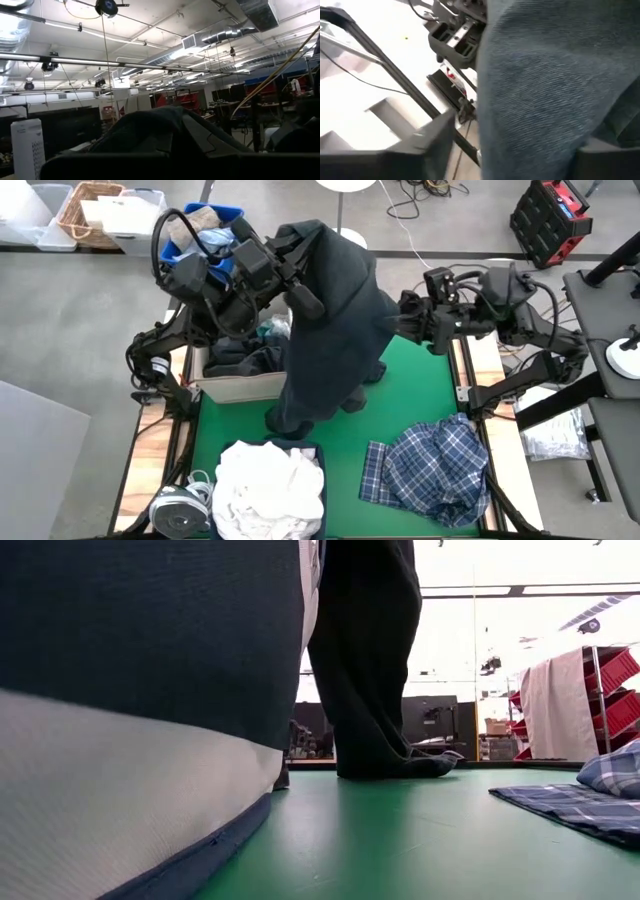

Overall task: Sort clothes
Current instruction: Put the dark long pants into the white laundry organizer

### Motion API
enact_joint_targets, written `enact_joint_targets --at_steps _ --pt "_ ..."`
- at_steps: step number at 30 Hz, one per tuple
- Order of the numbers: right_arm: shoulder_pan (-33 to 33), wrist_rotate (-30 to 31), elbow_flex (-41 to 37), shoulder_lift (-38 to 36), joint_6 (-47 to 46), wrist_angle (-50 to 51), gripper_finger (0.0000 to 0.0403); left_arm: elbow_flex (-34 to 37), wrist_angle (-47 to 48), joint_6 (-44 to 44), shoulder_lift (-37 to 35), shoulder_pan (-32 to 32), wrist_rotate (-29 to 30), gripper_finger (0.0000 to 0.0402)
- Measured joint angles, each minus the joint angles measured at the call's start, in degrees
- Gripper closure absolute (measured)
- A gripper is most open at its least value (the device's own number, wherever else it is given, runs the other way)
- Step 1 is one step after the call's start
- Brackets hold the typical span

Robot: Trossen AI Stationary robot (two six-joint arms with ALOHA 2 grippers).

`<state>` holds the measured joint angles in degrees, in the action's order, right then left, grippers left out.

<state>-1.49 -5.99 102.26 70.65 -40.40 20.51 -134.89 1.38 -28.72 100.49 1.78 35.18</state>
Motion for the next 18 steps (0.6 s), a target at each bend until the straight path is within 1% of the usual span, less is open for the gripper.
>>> enact_joint_targets --at_steps 3,5,6,8,12,15,18 --pt "-0.3 0.1 0.0 0.4 0.7 0.1 0.0292 0.0 0.1 1.8 0.0 0.0 -0.1 0.04" --pt "-0.3 0.0 0.0 0.4 2.9 -0.1 0.0362 0.0 0.1 3.3 0.0 0.0 -0.1 0.0396" --pt "-0.3 0.0 0.0 0.3 4.5 -0.5 0.0375 0.0 0.1 4.3 0.0 0.1 -0.1 0.0393" --pt "-0.3 -0.4 1.1 0.0 6.6 -0.2 0.0385 0.0 0.8 6.3 0.0 0.2 -0.1 0.0389" --pt "-0.3 -1.5 6.3 -0.9 9.8 2.9 0.0391 0.0 7.1 10.6 -0.7 0.5 -0.2 0.0384" --pt "-0.3 -1.5 12.6 -1.2 11.8 9.0 0.0392 0.0 11.9 13.9 -1.0 0.5 -0.4 0.0383" --pt "-0.3 -1.6 18.8 -1.1 12.7 17.4 0.0392 0.0 16.7 14.8 -1.1 0.6 -0.8 0.0382"
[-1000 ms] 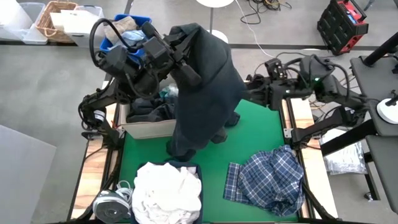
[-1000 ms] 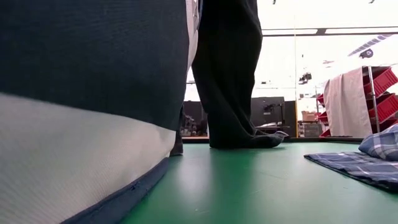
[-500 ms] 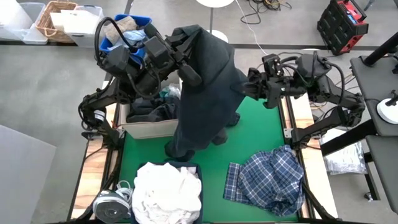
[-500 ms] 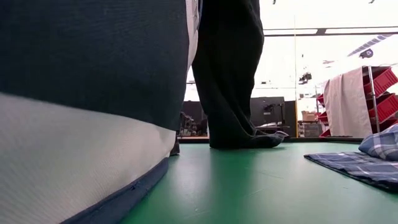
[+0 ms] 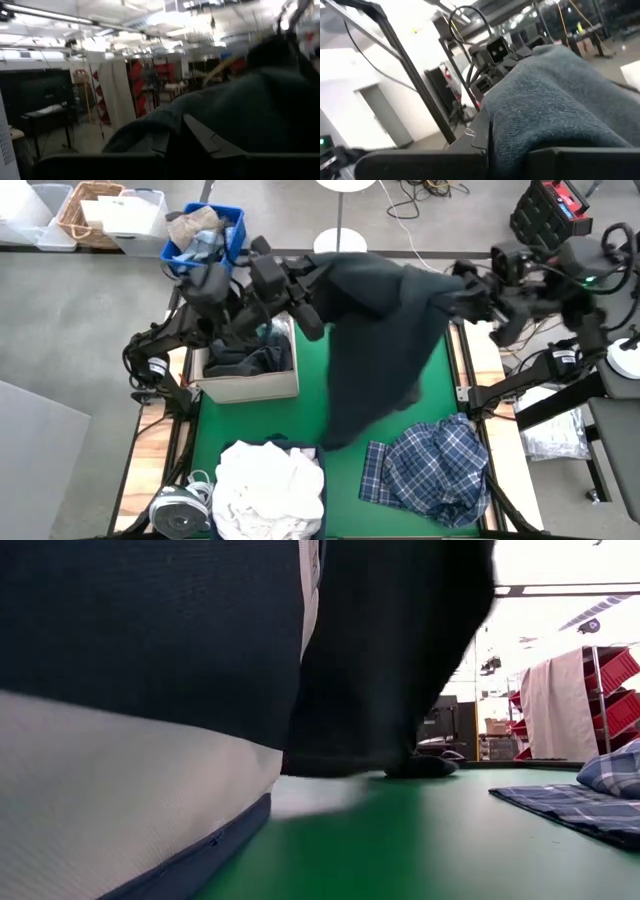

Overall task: Sort clothes
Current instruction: Put the dark long pants into the white laundry organizer

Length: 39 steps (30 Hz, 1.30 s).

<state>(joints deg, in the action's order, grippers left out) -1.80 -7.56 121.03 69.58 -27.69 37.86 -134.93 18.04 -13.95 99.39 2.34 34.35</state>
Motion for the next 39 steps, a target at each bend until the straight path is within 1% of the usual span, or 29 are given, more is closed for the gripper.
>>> enact_joint_targets --at_steps 3,6,9,12,15,19,21,24,26,28,29,32,33,35,39 --pt "0.0 -1.8 5.3 0.7 0.3 9.8 0.0393 0.0 4.7 -0.8 0.0 0.0 -0.4 0.0382" --pt "0.0 -4.0 8.7 1.2 -0.8 15.9 0.0393 0.0 9.8 -8.0 -0.1 -0.1 -0.5 0.0382" --pt "0.0 -4.3 9.7 1.3 -1.5 16.5 0.0393 0.0 15.2 -15.2 0.3 -0.1 -2.6 0.0381" --pt "0.0 -5.4 9.9 1.3 -1.7 15.0 0.0393 0.0 21.1 -18.0 0.4 -0.5 -9.0 0.0381" --pt "0.0 -9.0 9.9 1.3 -1.0 10.9 0.0393 0.0 24.0 -16.4 0.5 -1.0 -13.9 0.0381" --pt "0.0 -10.9 10.0 1.5 -1.9 7.9 0.0393 -0.1 23.8 -11.1 0.4 -1.1 -15.2 0.0379" --pt "0.0 -11.2 10.1 1.6 -1.9 8.1 0.0393 -0.1 24.1 -9.1 0.1 -1.2 -17.7 0.0371" --pt "0.0 -11.3 10.1 1.5 -1.8 8.1 0.0393 -0.1 22.4 -5.3 -0.2 -1.6 -20.7 0.0343" --pt "0.0 -11.1 10.2 1.7 -1.8 7.6 0.0393 -0.1 22.0 -3.7 -0.5 -2.0 -20.6 0.0317" --pt "0.0 -10.9 10.4 2.1 -1.7 7.5 0.0393 -0.1 21.9 -2.2 -0.7 -2.3 -18.3 0.0288" --pt "0.0 -10.9 10.7 2.3 -1.7 7.4 0.0393 -0.1 21.9 -1.4 -0.7 -2.4 -16.1 0.0273" --pt "0.0 -10.8 11.9 3.2 -1.6 6.8 0.0393 -0.1 22.7 0.0 -0.7 -3.2 -7.0 0.0232" --pt "0.0 -10.8 12.3 3.4 -1.6 6.6 0.0393 -0.1 23.4 0.3 -0.7 -3.5 -5.0 0.022" --pt "0.0 -10.8 13.0 3.4 -1.1 6.5 0.0393 -0.1 23.4 0.9 -0.7 -4.1 -3.6 0.0198" --pt "0.0 -9.9 13.6 3.3 -0.4 5.2 0.0393 -0.1 23.4 1.0 -0.7 -4.1 -3.8 0.0166"
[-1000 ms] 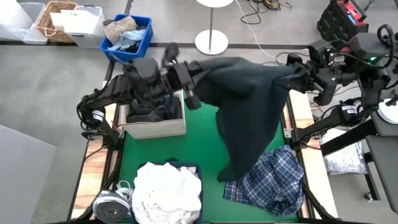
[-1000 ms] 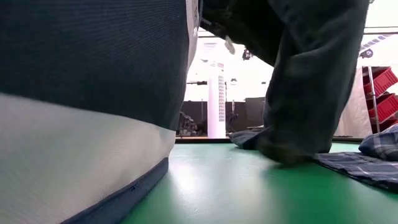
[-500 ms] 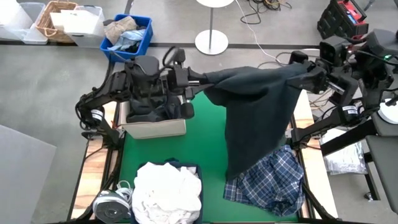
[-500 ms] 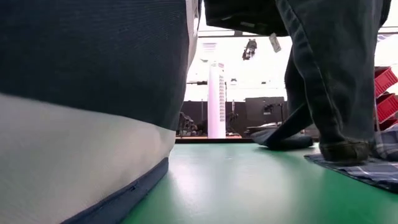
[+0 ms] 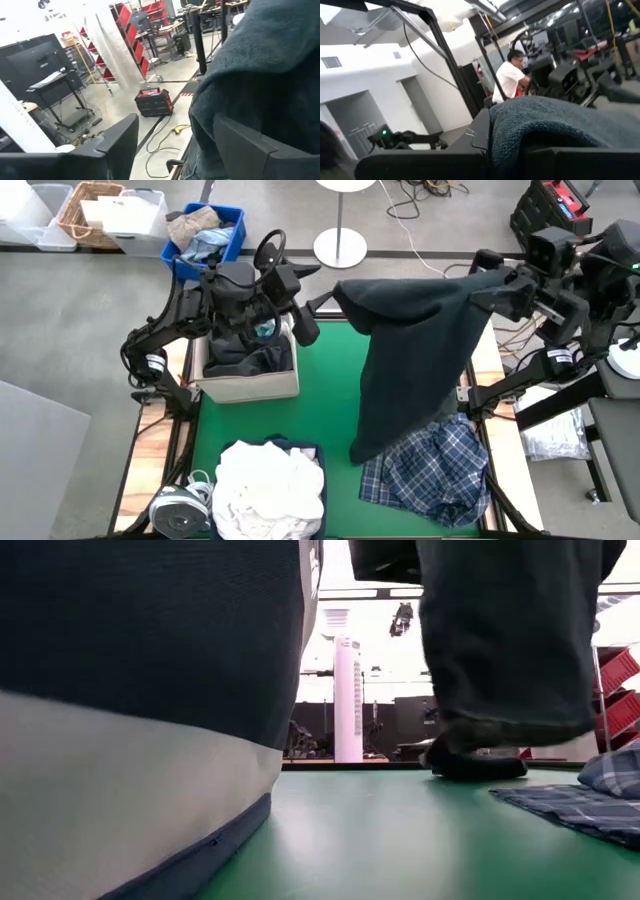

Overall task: Sort clothes
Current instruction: Put the dark long pants into the white laundry organizer

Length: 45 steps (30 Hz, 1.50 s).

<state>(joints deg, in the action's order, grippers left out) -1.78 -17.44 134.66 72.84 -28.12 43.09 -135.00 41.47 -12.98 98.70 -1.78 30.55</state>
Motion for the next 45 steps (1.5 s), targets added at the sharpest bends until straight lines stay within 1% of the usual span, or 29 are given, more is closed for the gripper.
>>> enact_joint_targets --at_steps 2,4,5,6,9,10,11,12,14,16,18,20,22,23,25,29,32,34,35,36,37,40,42,43,45 --pt "0.0 1.2 0.1 0.0 0.7 -1.0 0.0393 0.0 0.2 0.0 -0.1 0.0 -1.6 0.0157" --pt "0.0 1.3 0.3 0.0 1.6 -1.7 0.0393 0.0 1.0 0.9 -0.2 -0.1 -6.8 0.0153" --pt "0.0 1.4 0.3 0.0 1.8 -2.1 0.0392 0.0 1.6 1.9 -0.4 -0.2 -11.2 0.0153" --pt "0.0 1.5 0.3 0.0 2.1 -2.7 0.0392 0.0 1.9 3.2 -0.4 -0.3 -17.3 0.0153" --pt "0.0 2.7 0.4 -0.2 3.6 -4.3 0.0392 0.4 2.3 7.1 -0.4 -0.9 -38.7 0.0153" --pt "0.0 2.8 0.4 -0.3 4.0 -4.7 0.0392 0.6 2.8 8.2 -0.2 -1.0 -44.2 0.0153" --pt "0.0 2.9 0.4 -0.4 4.6 -5.0 0.0392 0.7 3.8 8.9 0.0 -1.0 -47.8 0.0153" --pt "0.0 3.1 0.4 -0.5 5.2 -5.3 0.0392 0.7 5.2 9.6 0.3 -1.0 -49.2 0.0153" --pt "0.0 4.9 0.4 -0.6 5.8 -5.5 0.0392 0.9 9.5 10.6 0.5 -1.0 -48.2 0.0153" --pt "0.0 6.0 0.4 -0.8 6.3 -5.6 0.0391 0.9 13.5 11.1 0.5 -1.0 -44.2 0.0153" --pt "0.0 6.0 0.4 -0.8 6.7 -5.5 0.0391 0.9 16.2 11.0 0.5 -1.0 -36.2 0.0153" --pt "0.0 5.9 0.4 -0.8 7.1 -4.9 0.0391 0.9 16.5 11.1 0.5 -1.0 -27.4 0.0153" --pt "0.0 5.7 0.4 -0.8 7.3 -4.2 0.0391 0.9 14.1 11.2 0.6 -1.1 -22.0 0.0153" --pt "0.0 5.7 0.4 -0.8 7.3 -3.9 0.0391 0.9 11.8 11.0 0.8 -1.2 -20.7 0.0153" --pt "0.0 5.6 0.4 -0.6 7.3 -3.8 0.0391 0.9 7.4 10.1 0.9 -1.4 -20.5 0.0153" --pt "0.0 5.4 0.4 -0.4 7.3 -3.7 0.0391 0.9 3.1 6.8 1.5 -1.5 -20.2 0.0153" --pt "0.0 4.9 0.4 0.0 7.8 -3.6 0.039 1.0 0.6 4.0 2.6 -2.0 -15.9 0.0153" --pt "0.0 3.4 0.4 0.5 7.9 -4.5 0.039 1.0 -1.2 3.0 3.4 -2.8 -15.2 0.0153" --pt "0.0 1.5 0.4 1.1 7.9 -5.7 0.039 1.0 -2.1 2.9 4.0 -3.3 -16.3 0.0153" --pt "0.0 -0.4 0.4 1.7 7.7 -7.4 0.039 1.0 -2.8 2.8 4.7 -3.9 -19.0 0.0153" --pt "0.0 -1.5 0.4 2.4 7.5 -9.2 0.039 1.0 -3.0 2.8 5.3 -4.4 -23.2 0.0153" --pt "0.0 -1.7 0.3 3.9 7.6 -13.2 0.039 1.0 -4.0 3.8 7.3 -5.4 -40.5 0.0153" --pt "-0.1 0.1 0.3 4.6 8.5 -15.6 0.039 1.0 -6.2 5.6 8.6 -5.5 -49.7 0.0153" --pt "-0.4 1.7 0.3 4.8 9.3 -16.7 0.039 1.0 -7.7 6.6 9.4 -5.5 -52.3 0.0153" --pt "-0.8 4.9 0.3 5.3 11.4 -18.0 0.039 1.0 -10.1 8.0 10.6 -5.4 -55.0 0.0153"
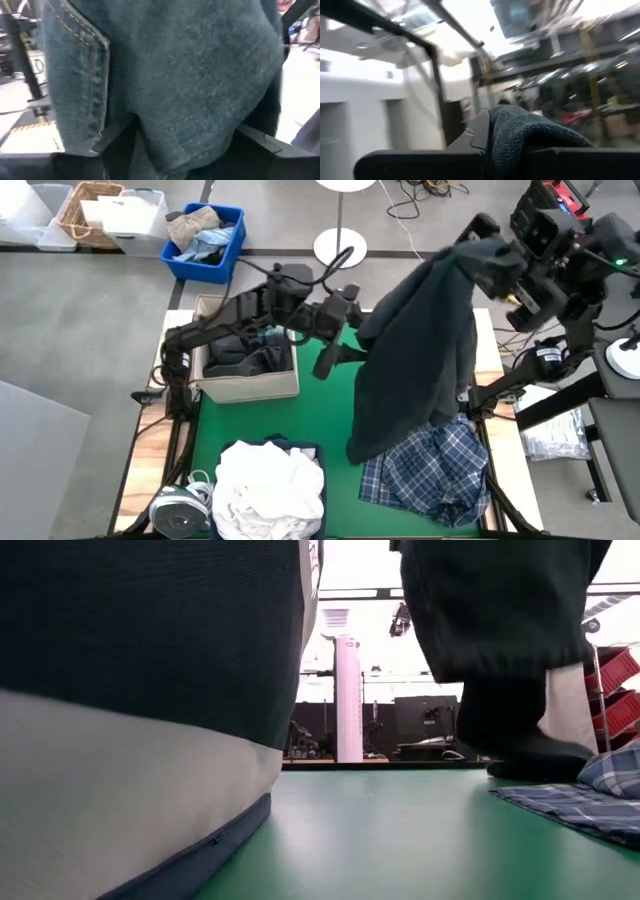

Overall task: Sort clothes
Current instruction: Put the dark long pants into the white laundry organizer

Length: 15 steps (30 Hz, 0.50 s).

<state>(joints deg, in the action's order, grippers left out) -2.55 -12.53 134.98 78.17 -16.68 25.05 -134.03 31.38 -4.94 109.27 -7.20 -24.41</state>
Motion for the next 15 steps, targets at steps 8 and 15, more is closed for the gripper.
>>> enact_joint_targets --at_steps 8,15 --pt "-1.3 18.3 0.0 1.8 13.4 -0.1 0.039 0.0 -7.1 5.8 4.0 0.2 -17.6 0.0153" --pt "-1.9 30.1 0.1 1.3 20.8 4.0 0.039 -0.2 -9.8 7.0 3.6 0.2 -19.3 0.0174"
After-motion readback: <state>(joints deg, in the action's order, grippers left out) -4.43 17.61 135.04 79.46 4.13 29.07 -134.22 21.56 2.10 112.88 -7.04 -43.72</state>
